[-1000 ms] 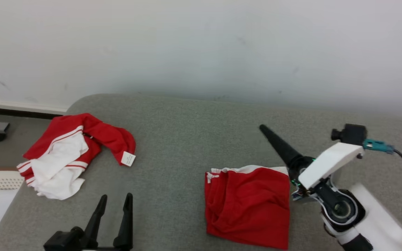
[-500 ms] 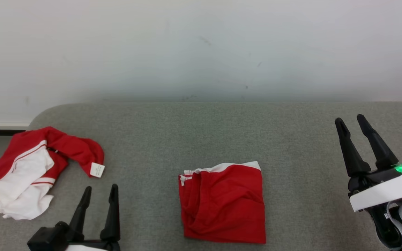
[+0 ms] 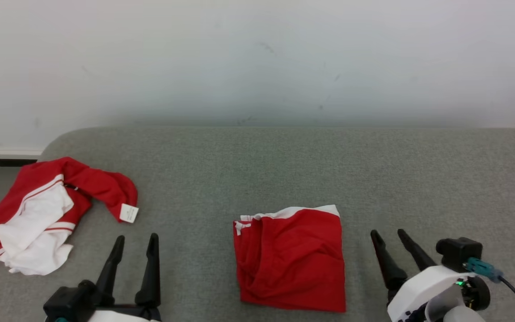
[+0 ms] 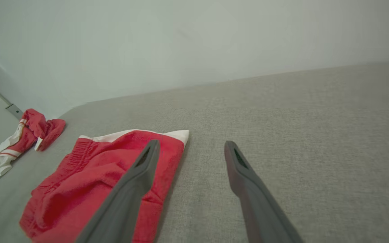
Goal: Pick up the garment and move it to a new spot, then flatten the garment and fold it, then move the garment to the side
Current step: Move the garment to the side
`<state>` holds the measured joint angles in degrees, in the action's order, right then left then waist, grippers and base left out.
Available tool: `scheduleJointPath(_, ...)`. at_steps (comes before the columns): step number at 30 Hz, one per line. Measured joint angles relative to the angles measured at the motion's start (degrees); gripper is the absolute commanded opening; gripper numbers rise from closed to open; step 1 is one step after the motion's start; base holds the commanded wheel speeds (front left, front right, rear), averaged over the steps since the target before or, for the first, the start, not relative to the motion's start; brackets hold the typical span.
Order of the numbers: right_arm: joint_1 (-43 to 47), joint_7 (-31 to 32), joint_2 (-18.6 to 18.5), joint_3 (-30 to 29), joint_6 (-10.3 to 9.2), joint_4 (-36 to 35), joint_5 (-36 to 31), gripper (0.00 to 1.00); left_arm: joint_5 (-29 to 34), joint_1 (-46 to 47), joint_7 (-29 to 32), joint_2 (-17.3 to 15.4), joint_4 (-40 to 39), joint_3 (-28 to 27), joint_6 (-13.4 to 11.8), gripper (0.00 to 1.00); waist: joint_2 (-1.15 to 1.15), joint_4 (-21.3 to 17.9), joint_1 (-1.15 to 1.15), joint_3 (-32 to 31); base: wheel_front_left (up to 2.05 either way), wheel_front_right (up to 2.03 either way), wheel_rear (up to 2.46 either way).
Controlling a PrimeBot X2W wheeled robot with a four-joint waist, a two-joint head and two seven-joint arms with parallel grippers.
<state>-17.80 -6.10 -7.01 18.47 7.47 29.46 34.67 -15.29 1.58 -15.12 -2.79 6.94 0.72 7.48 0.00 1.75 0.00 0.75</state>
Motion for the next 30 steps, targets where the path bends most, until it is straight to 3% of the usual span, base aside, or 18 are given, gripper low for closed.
scheduleJointPath(6,-4.4,5.8,3.4,1.1,0.01,9.8,3.4,1.00,-0.2,0.3,0.0,0.0,0.5,0.6,0.0,1.00,0.00,2.9,0.00,0.1,0.00,0.00,0.00)
scheduleJointPath(11,-7.3,12.8,3.9,0.5,0.00,17.9,8.0,1.00,-0.2,0.3,0.0,0.0,0.8,0.4,0.0,1.00,0.00,5.2,0.00,0.2,0.00,0.00,0.00)
scheduleJointPath(16,-9.0,18.4,4.2,4.4,0.00,19.3,17.5,1.00,-0.2,0.3,0.0,0.0,1.0,0.6,0.0,1.00,0.00,6.9,0.00,0.5,0.00,0.00,0.00)
scheduleJointPath(21,-11.2,20.1,4.0,8.4,0.09,22.3,22.4,1.00,-0.3,0.3,0.0,0.0,1.1,0.7,0.0,1.00,0.00,7.5,0.00,0.9,0.00,0.00,0.00)
scheduleJointPath(24,-12.6,18.5,4.1,10.3,0.09,23.8,24.4,0.05,-0.3,0.5,0.0,0.0,1.1,0.7,0.0,1.00,0.00,7.8,0.00,1.1,0.00,0.00,0.00)
scheduleJointPath(25,-12.9,17.7,4.1,10.8,0.09,24.2,24.8,0.00,-0.3,0.6,0.0,0.0,1.2,0.7,0.0,1.00,0.00,7.8,0.00,1.1,0.00,0.00,0.00)
scheduleJointPath(30,-14.8,14.0,4.2,13.5,0.09,26.1,26.1,0.00,-0.3,0.6,0.0,0.0,1.2,0.2,0.0,1.00,0.00,7.5,0.00,1.0,0.00,0.00,0.00)
